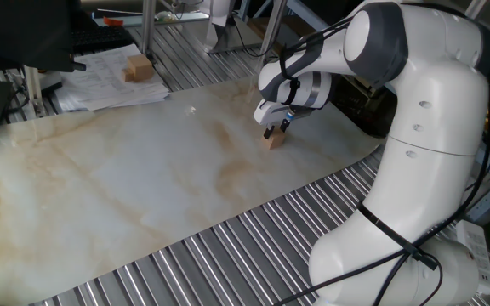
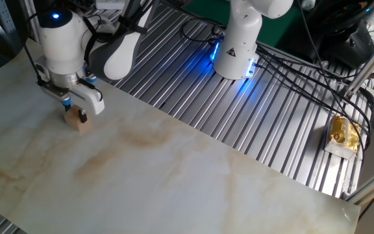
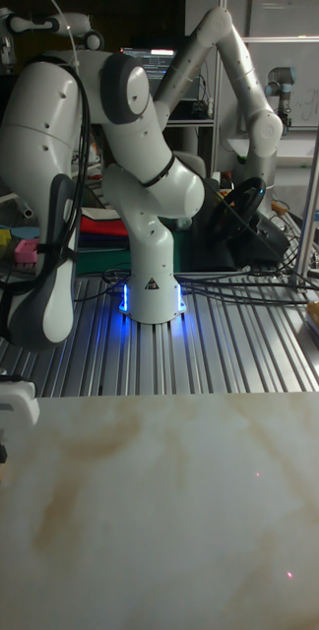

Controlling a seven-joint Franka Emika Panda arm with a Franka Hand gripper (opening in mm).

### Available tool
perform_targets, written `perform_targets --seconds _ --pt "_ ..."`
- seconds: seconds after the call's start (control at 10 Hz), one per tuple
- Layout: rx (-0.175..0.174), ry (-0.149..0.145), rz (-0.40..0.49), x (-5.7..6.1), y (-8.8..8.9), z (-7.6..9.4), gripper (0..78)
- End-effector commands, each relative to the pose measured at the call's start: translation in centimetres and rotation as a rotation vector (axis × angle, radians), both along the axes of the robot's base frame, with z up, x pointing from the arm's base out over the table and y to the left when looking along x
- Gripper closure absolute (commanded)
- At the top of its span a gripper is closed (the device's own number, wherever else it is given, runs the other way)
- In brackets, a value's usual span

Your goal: Pick up the small block on the left and move it to the right

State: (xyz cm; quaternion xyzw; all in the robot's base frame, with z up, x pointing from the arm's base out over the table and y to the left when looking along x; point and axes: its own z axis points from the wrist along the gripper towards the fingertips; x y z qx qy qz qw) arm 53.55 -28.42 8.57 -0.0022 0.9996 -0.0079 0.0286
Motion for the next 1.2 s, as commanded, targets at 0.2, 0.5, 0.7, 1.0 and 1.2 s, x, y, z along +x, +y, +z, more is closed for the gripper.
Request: perform_targets --seconds 0.2,0.5,0.7,1.0,1.2 --pt "0.000 0.023 -0.025 0.1 0.1 3.8 76.4" --pt "0.000 0.021 -0.025 0.1 0.1 3.8 76.4" --pt "0.002 0.013 -0.039 -0.1 0.3 4.4 76.4" --pt "0.001 0.018 -0.062 -0.5 1.2 5.9 76.4" --pt "0.002 0.022 -0.074 -0.4 1.7 6.7 76.4"
